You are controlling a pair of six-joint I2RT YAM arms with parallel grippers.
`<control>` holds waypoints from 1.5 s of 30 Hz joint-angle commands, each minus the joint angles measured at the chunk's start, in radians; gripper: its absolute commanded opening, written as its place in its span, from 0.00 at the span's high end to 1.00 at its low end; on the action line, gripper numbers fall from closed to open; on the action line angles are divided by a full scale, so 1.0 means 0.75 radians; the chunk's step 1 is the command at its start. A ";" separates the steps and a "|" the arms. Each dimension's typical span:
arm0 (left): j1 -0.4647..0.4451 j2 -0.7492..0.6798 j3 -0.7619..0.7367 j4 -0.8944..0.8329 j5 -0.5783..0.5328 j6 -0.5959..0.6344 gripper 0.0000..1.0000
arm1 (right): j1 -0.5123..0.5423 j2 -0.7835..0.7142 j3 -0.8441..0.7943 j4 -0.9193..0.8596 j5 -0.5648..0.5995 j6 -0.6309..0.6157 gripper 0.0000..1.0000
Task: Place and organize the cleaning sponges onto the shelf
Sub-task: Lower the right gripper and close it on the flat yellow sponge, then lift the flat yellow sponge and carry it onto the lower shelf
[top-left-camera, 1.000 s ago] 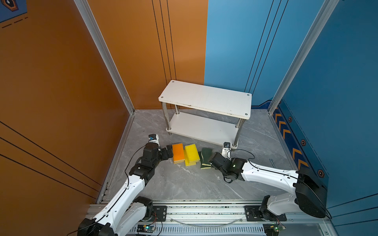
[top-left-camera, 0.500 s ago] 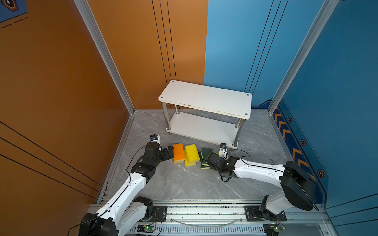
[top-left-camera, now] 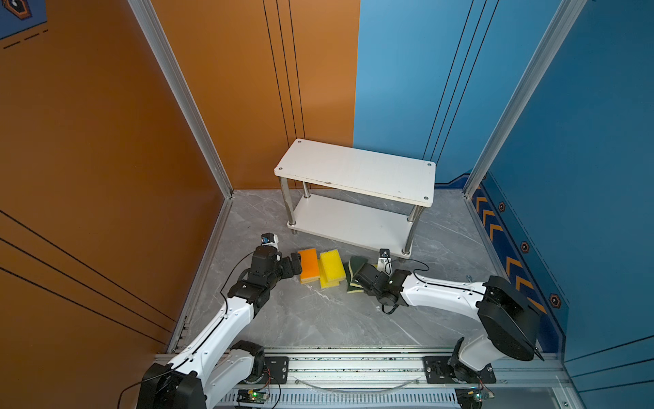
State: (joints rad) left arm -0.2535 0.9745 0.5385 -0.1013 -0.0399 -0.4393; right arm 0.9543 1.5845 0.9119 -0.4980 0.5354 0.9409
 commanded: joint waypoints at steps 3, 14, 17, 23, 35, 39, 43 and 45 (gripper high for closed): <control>0.015 -0.011 0.039 -0.010 0.020 -0.012 0.02 | -0.004 0.006 0.020 -0.026 -0.027 -0.015 0.18; 0.015 -0.021 0.034 -0.018 0.016 -0.018 0.02 | -0.005 0.030 0.023 -0.011 -0.055 -0.027 0.26; 0.015 -0.023 0.035 -0.020 0.014 -0.017 0.02 | -0.008 0.021 0.025 -0.011 -0.063 -0.032 0.27; 0.015 -0.016 0.039 -0.020 0.016 -0.018 0.03 | -0.018 -0.024 0.010 0.001 -0.080 -0.033 0.31; 0.015 -0.009 0.035 -0.010 0.022 -0.026 0.02 | -0.027 -0.081 -0.009 0.005 -0.074 -0.036 0.36; 0.015 -0.009 0.035 -0.010 0.022 -0.026 0.02 | -0.027 -0.080 0.005 0.007 -0.076 -0.050 0.37; 0.015 -0.004 0.035 -0.006 0.020 -0.026 0.02 | -0.029 -0.080 0.017 0.007 -0.076 -0.062 0.37; 0.015 -0.003 0.035 -0.002 0.022 -0.026 0.02 | -0.029 -0.080 0.018 0.007 -0.073 -0.062 0.37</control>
State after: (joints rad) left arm -0.2531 0.9707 0.5385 -0.1020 -0.0399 -0.4477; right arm 0.9363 1.5478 0.9115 -0.4870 0.4744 0.9131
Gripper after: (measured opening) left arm 0.976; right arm 0.632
